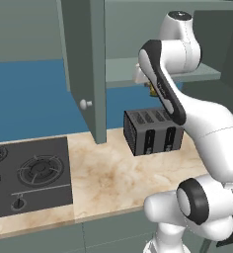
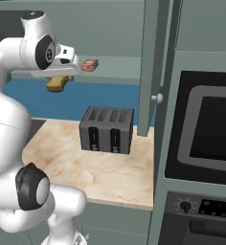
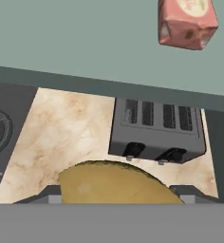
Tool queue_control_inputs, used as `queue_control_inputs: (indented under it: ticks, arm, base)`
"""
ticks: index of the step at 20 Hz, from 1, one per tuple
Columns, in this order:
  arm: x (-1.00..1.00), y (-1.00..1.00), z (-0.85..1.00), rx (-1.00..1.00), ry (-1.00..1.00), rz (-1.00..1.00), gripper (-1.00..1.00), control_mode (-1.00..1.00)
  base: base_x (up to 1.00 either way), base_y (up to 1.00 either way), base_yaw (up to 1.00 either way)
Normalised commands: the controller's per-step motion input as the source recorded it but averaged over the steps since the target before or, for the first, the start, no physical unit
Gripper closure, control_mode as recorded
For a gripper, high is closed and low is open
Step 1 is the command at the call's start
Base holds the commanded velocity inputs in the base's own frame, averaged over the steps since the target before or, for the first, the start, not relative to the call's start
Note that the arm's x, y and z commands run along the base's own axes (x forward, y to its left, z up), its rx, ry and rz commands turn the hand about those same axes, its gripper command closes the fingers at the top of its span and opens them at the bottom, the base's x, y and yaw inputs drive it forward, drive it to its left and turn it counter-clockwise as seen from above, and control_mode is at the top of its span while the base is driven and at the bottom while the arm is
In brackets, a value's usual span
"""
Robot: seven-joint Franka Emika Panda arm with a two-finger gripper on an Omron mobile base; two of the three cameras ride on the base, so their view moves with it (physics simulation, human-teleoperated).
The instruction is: Pick up the bar soap and sponge from the sink, and place them back in the cabinet, and close the cabinet doors.
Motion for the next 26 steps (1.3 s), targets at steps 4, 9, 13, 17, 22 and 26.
queue_control_inputs:
  ticks: [4,9,13,17,22,26]
  arm:
    - [0.48,0.2,0.0,0.0,0.0,0.0,1.0,-1.0]
    - [0.44,0.23,0.0,0.0,0.0,0.0,1.0,-1.0]
    - [0.51,0.23,0.0,0.0,0.0,0.0,1.0,-1.0]
    - [0.48,0.13,0.01,0.0,0.0,0.0,1.0,-1.0]
    - [0.4,0.01,0.01,0.0,-0.01,0.0,1.0,-1.0]
    - [0.37,0.0,0.0,0.0,-0.03,0.0,1.0,-1.0]
  base:
    - [0.0,0.0,0.0]
    - [0.0,0.0,0.0]
    - [0.0,0.0,0.0]
    - [0.0,0.0,0.0]
    - [0.0,0.0,0.0]
    - [0.0,0.0,0.0]
